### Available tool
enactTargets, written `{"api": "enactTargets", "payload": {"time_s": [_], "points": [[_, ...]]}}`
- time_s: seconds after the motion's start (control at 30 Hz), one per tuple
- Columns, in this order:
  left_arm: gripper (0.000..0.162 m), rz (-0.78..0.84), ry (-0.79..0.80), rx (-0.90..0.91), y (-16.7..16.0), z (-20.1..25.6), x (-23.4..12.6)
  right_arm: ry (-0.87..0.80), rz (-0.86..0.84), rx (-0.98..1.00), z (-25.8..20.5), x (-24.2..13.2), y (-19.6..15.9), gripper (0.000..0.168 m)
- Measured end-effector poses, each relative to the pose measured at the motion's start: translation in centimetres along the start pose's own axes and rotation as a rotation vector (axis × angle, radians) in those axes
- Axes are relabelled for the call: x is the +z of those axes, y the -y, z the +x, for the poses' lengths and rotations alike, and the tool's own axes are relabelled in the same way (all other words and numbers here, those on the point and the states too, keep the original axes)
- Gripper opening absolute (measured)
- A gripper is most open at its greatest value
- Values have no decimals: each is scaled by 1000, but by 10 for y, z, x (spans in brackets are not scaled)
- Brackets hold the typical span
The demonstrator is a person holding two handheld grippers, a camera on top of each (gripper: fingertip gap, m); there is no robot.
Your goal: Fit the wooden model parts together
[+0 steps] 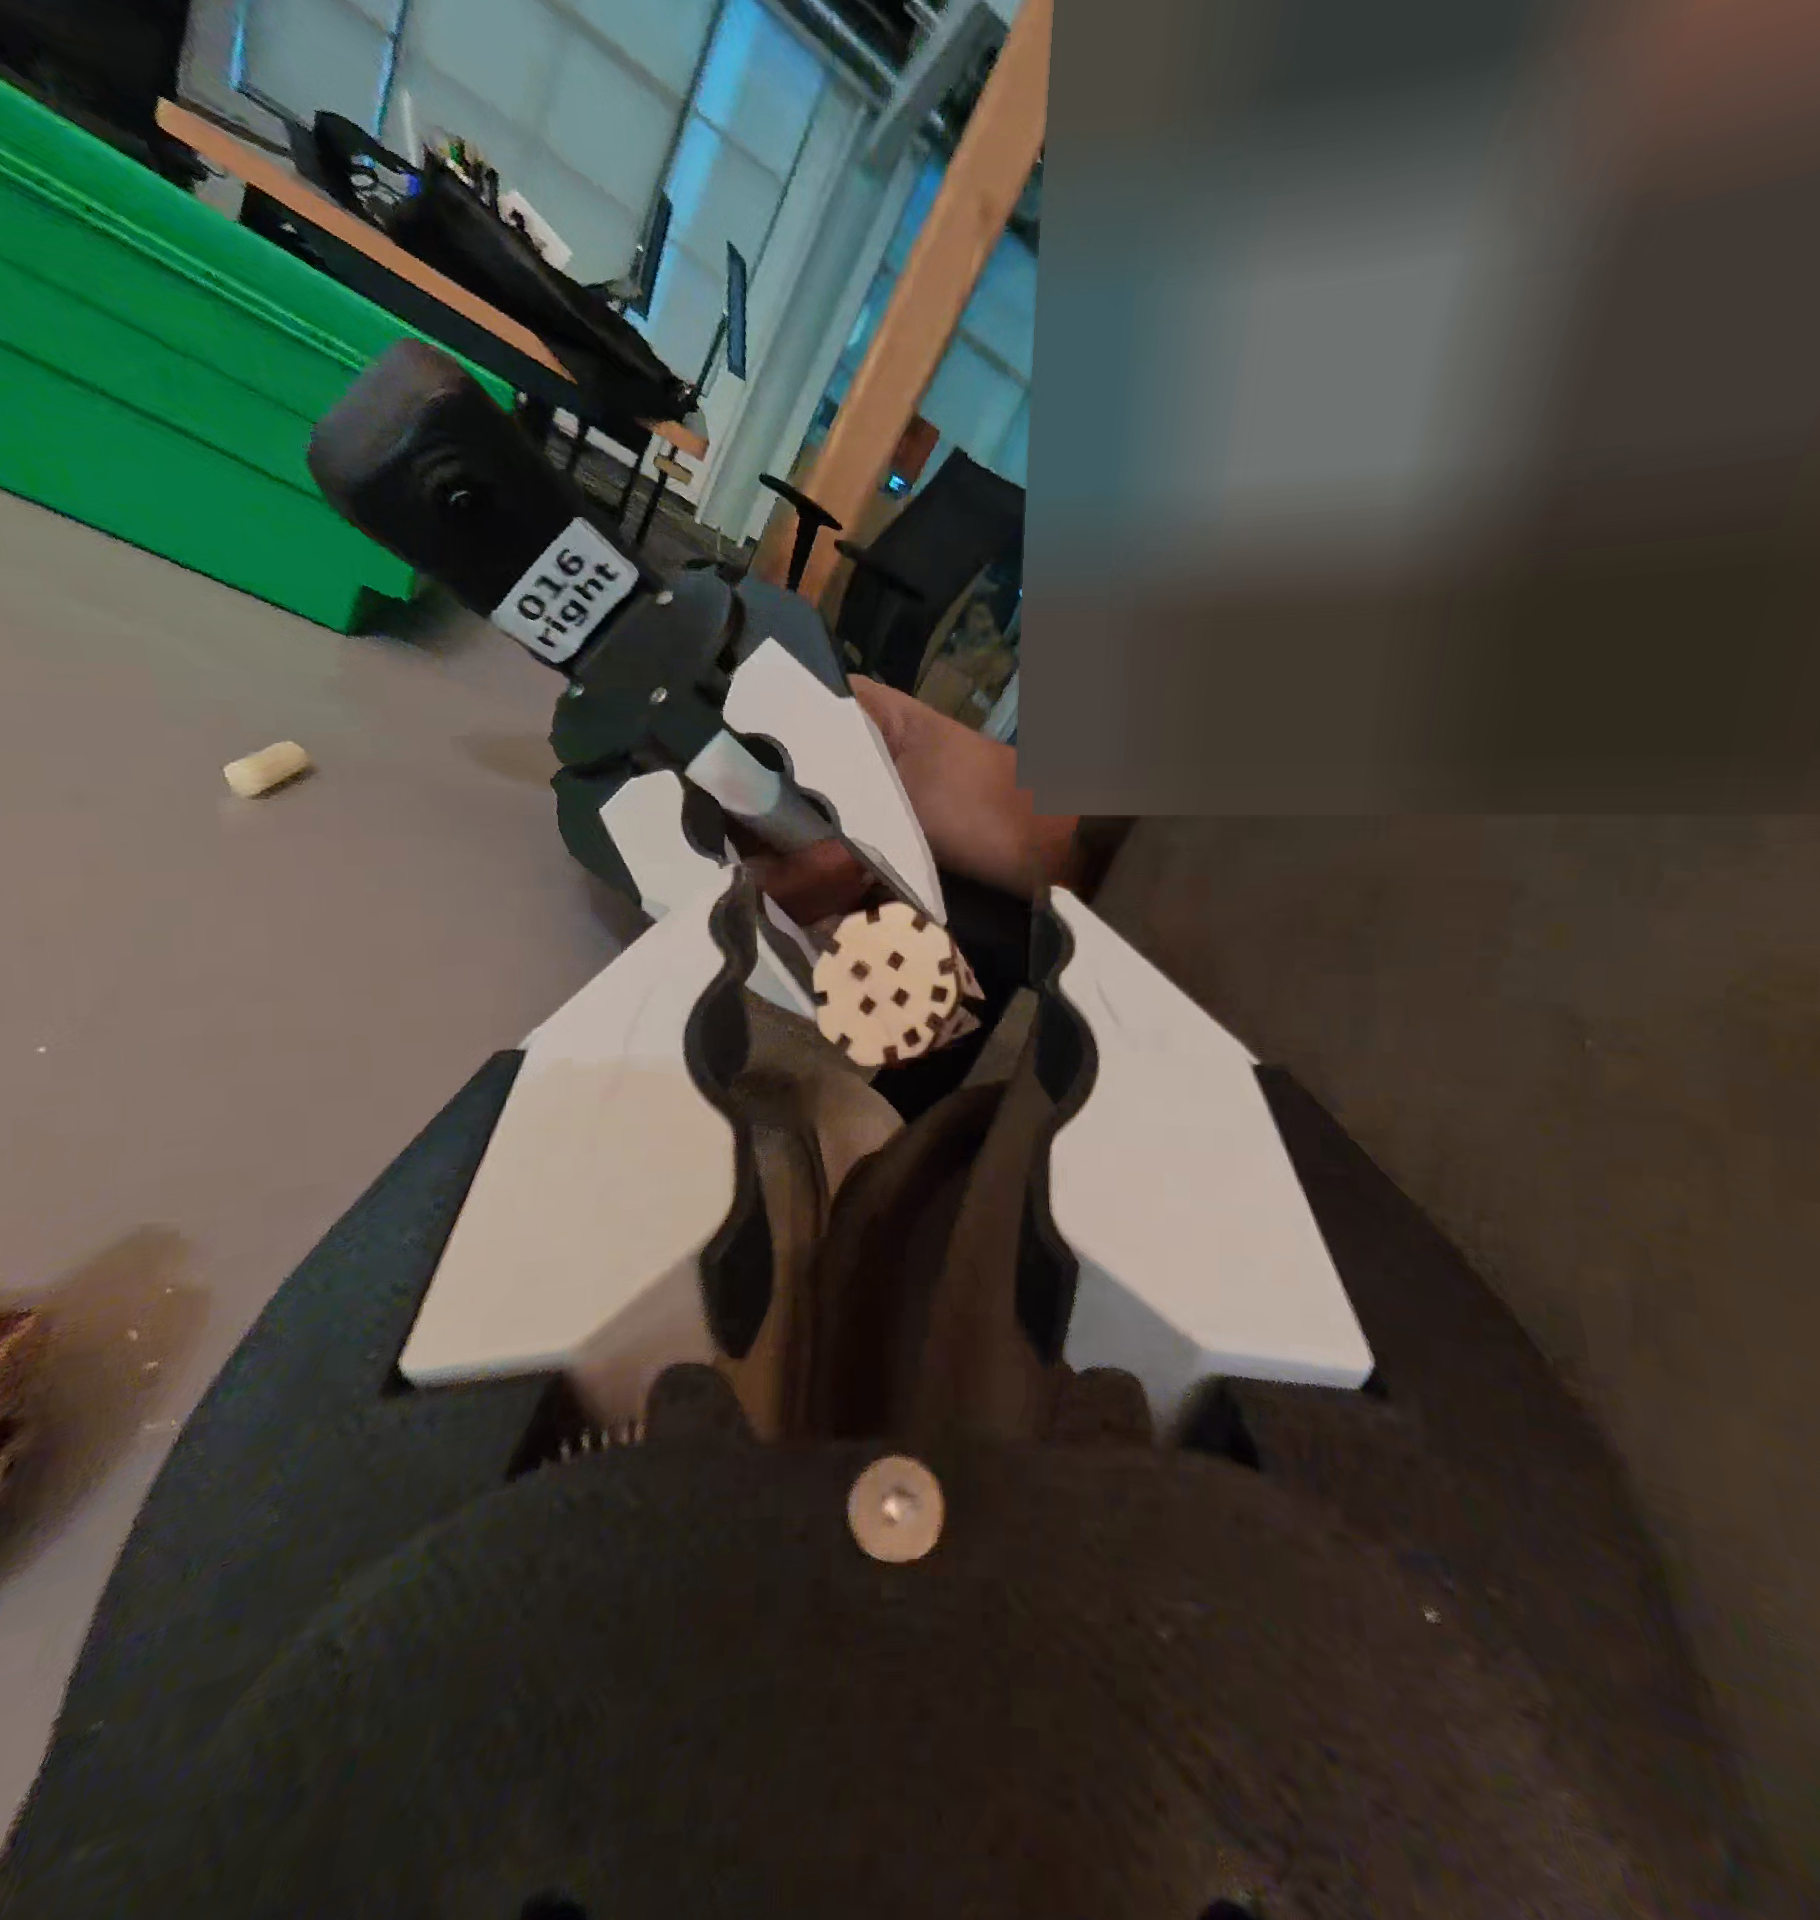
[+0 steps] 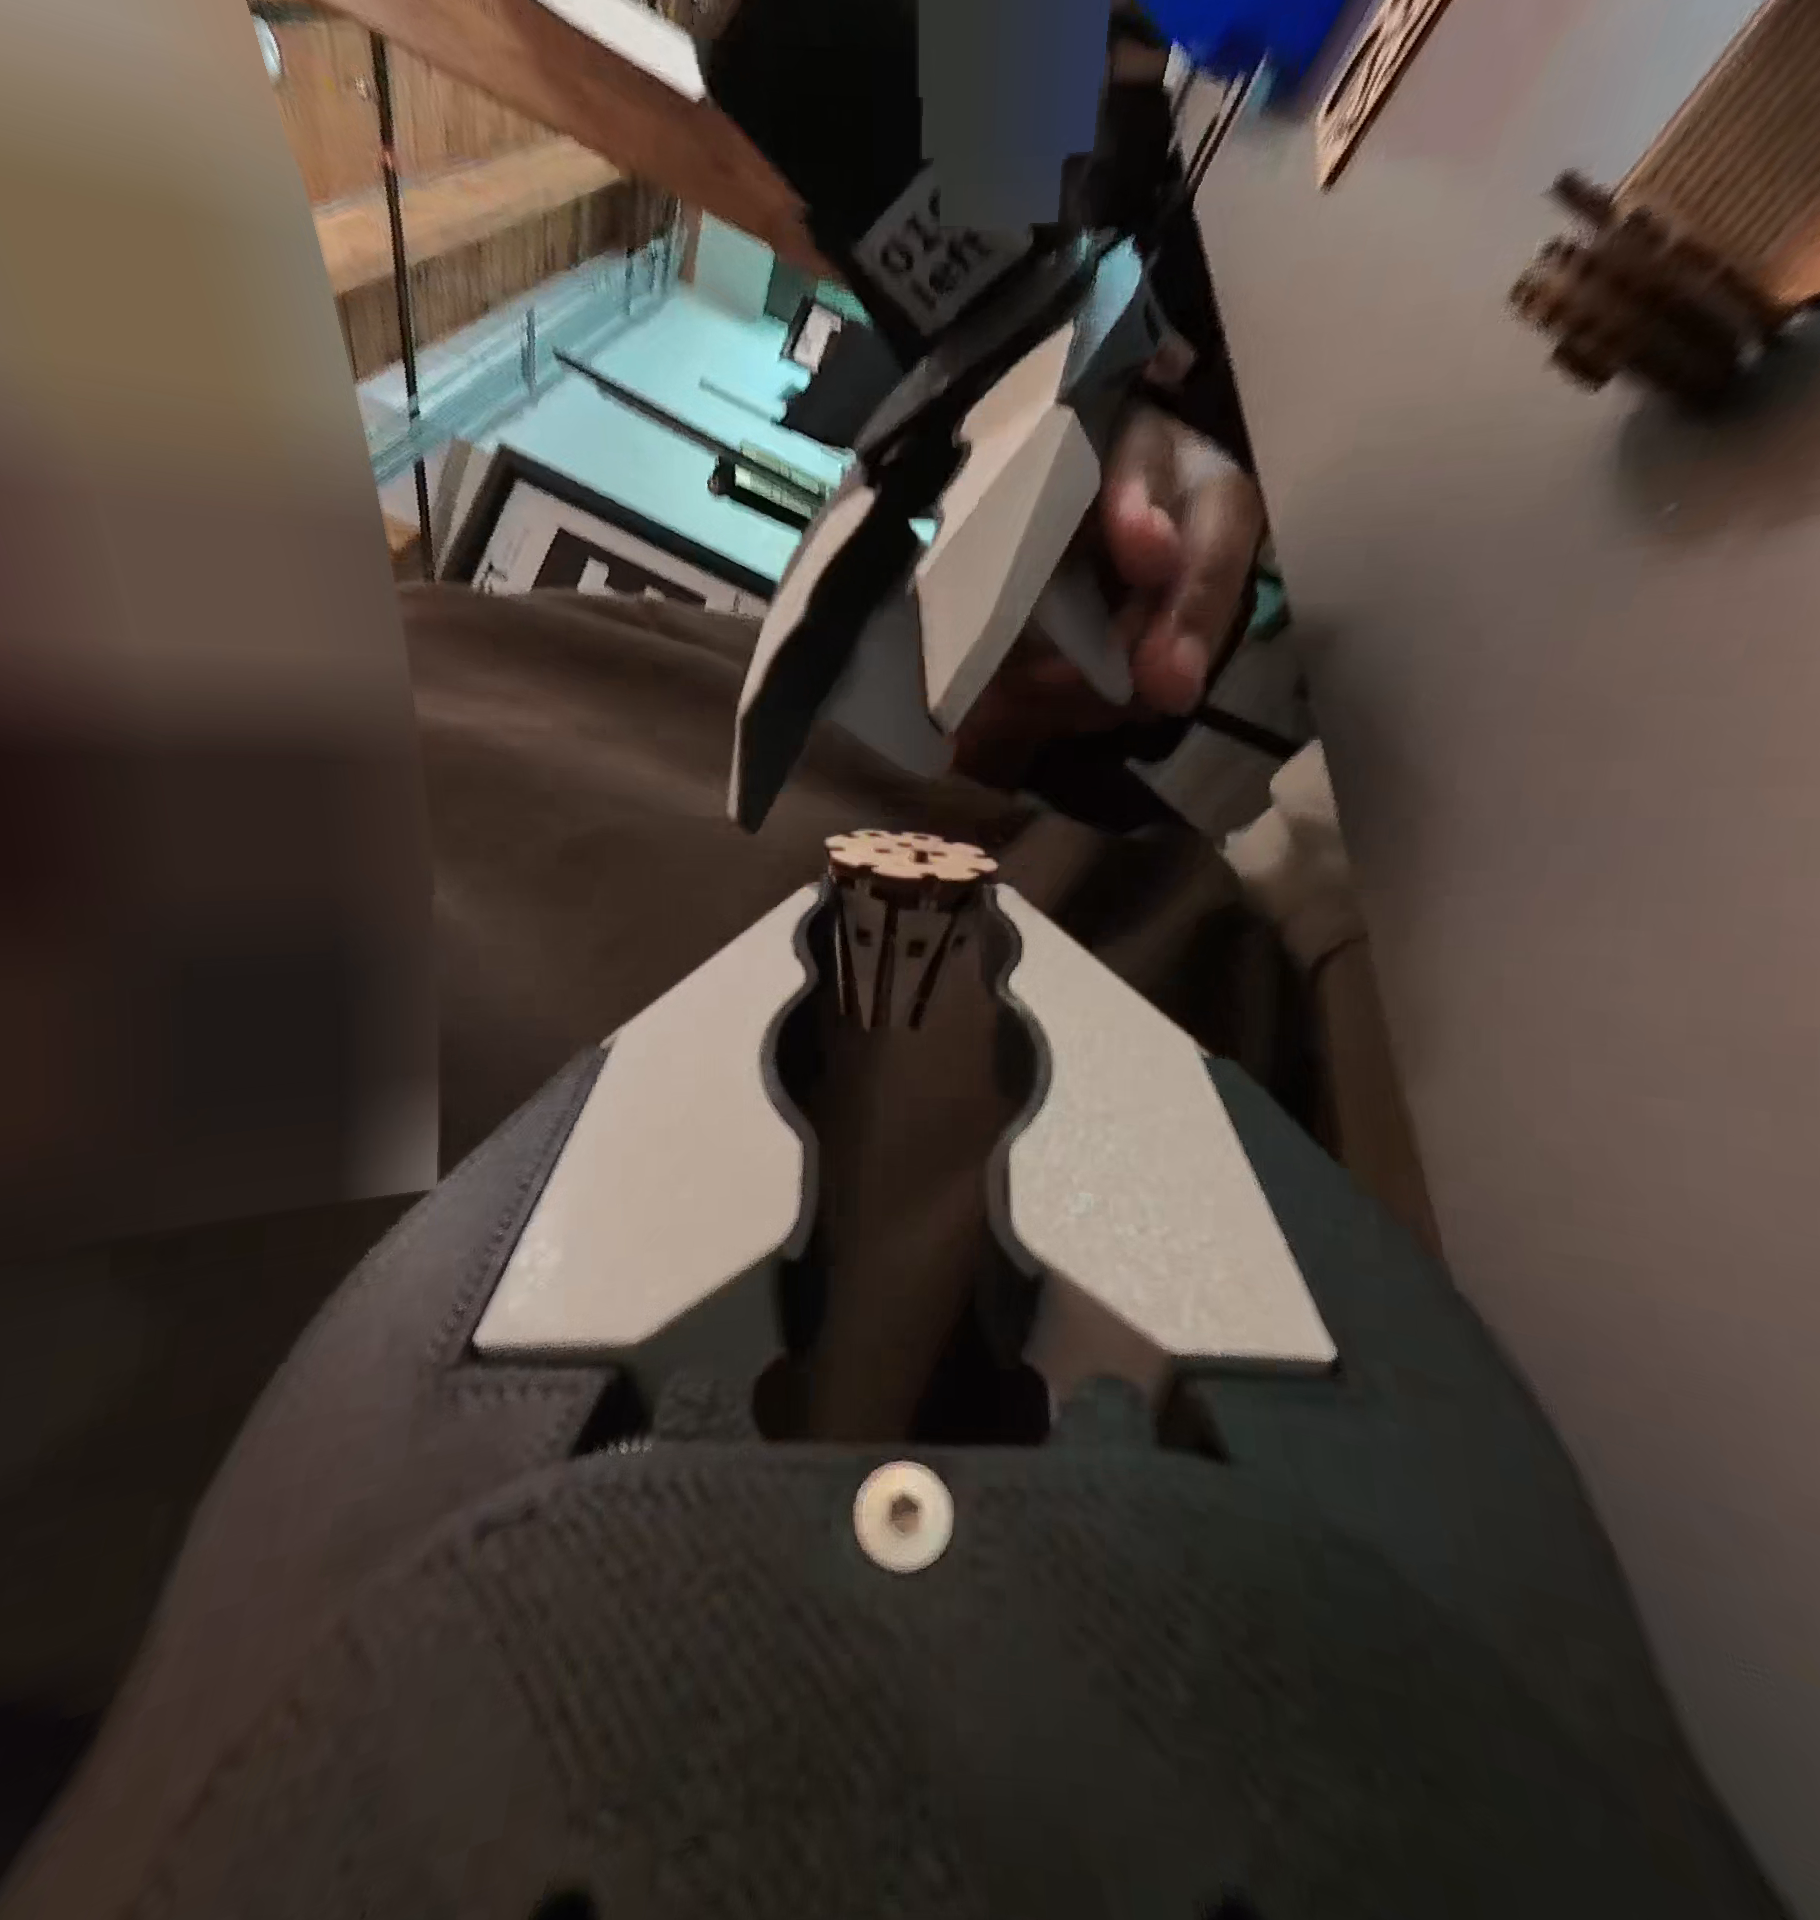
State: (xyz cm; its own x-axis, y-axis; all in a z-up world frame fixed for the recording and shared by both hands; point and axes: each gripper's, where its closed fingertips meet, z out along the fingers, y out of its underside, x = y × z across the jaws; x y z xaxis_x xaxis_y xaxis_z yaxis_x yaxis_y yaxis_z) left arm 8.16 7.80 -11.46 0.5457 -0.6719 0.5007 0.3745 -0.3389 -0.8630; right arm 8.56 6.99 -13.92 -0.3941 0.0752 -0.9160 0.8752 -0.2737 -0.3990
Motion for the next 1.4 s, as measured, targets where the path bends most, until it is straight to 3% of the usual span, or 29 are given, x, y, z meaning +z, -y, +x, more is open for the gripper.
{"api": "enactTargets", "payload": {"time_s": [0.37,0.5,0.67,0.83,0.9,1.07,1.3,1.4], "points": [[48,-206,-91,88,-42,26,25,132,-132,88,-10,5,-24,26],[37,-222,-77,93,-45,25,28,151,-145,108,-11,6,-26,26],[34,-194,-73,92,-40,24,26,162,-102,107,-12,5,-18,26],[34,-85,17,137,-19,10,21,137,77,87,-7,-13,13,49],[33,-13,71,157,-5,3,16,114,149,29,-8,-19,25,56],[33,117,169,175,19,-9,6,129,251,-140,-30,-18,42,47],[33,232,255,222,40,-12,-2,-311,374,-725,-33,-33,64,39],[33,249,263,250,42,-10,-2,-322,385,-740,-36,-29,64,36]]}}
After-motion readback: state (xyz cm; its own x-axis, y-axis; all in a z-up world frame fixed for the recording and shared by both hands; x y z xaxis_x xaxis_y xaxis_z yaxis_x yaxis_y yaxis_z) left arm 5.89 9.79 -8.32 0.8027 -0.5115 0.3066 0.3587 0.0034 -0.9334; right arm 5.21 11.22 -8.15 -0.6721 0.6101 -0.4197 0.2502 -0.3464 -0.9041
